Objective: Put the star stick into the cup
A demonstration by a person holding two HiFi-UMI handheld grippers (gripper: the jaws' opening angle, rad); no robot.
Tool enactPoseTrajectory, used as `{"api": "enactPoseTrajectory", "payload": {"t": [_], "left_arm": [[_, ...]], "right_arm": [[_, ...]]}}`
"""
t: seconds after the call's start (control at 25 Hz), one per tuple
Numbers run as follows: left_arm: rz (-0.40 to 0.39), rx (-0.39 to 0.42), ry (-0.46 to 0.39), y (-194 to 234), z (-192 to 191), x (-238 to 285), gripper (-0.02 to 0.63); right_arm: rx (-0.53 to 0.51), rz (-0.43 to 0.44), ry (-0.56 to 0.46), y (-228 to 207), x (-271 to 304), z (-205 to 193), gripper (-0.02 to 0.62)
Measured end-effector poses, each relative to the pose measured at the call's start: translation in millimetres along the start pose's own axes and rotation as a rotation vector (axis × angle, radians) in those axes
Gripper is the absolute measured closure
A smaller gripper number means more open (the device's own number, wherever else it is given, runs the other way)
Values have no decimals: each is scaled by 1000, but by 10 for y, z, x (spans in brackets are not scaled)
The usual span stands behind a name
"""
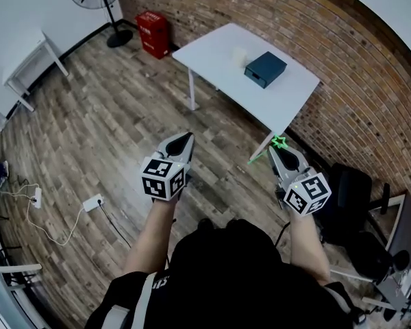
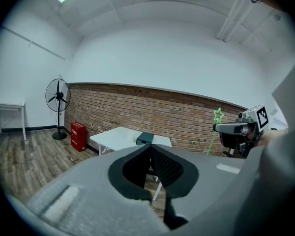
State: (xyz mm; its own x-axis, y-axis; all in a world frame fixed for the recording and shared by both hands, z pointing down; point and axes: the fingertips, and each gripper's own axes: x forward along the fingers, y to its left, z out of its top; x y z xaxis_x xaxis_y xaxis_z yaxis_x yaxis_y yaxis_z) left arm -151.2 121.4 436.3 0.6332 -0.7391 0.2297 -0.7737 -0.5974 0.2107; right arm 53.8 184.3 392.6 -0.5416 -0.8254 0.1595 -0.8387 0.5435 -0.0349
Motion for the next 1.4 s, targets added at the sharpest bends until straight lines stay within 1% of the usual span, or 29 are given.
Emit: {"api": "enactPoseTrajectory", "payload": {"t": [0.2, 0.32, 0.52, 0.76, 0.96, 1.04, 1.2, 1.4], "left_arm": [[27, -11, 14, 227, -11, 147, 600], [30, -8, 29, 309, 10, 364, 600], [26, 12, 45, 455, 130, 961, 600], [1, 61, 57, 593, 503, 1880, 600], [-7, 92, 71, 634, 821, 2549, 600], [-11, 101, 79, 626, 893, 2788, 600], [-27, 103, 97, 596, 936, 3126, 600], [-30, 66, 128, 747, 865, 3419, 600]], "right_arm": [[12, 33, 0, -89, 303, -19, 581], [29, 38, 5, -289, 489, -69, 580], [49, 40, -14, -803, 881, -66, 580], [77, 16, -59, -1641, 1346, 71, 580], [105, 2, -76, -2299, 1613, 160, 580], [109, -1, -75, -2523, 1675, 156, 580], [124, -19, -62, -2890, 1760, 107, 581], [148, -23, -44, -3096, 1927, 46, 580]]}}
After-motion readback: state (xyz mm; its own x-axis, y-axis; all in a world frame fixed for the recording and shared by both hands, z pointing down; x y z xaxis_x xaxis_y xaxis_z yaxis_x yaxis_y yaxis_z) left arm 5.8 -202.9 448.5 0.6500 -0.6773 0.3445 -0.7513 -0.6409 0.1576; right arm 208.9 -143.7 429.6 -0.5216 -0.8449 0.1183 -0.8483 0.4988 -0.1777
